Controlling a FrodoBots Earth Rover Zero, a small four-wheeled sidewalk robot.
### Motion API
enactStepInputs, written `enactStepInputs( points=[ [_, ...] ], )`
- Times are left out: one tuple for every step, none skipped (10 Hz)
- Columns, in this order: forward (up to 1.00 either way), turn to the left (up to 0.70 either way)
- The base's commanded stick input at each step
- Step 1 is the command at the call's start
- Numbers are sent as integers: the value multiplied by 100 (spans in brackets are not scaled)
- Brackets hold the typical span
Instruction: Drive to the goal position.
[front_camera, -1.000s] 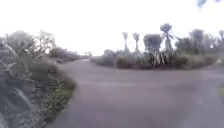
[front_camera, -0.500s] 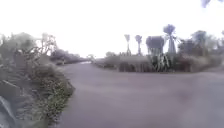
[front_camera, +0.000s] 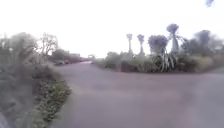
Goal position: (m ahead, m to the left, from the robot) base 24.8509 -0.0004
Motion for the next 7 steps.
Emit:
enactStepInputs(
  points=[
    [70,0],
    [70,0],
    [70,0],
    [70,0],
    [70,0],
    [70,0],
    [70,0]
  ],
)
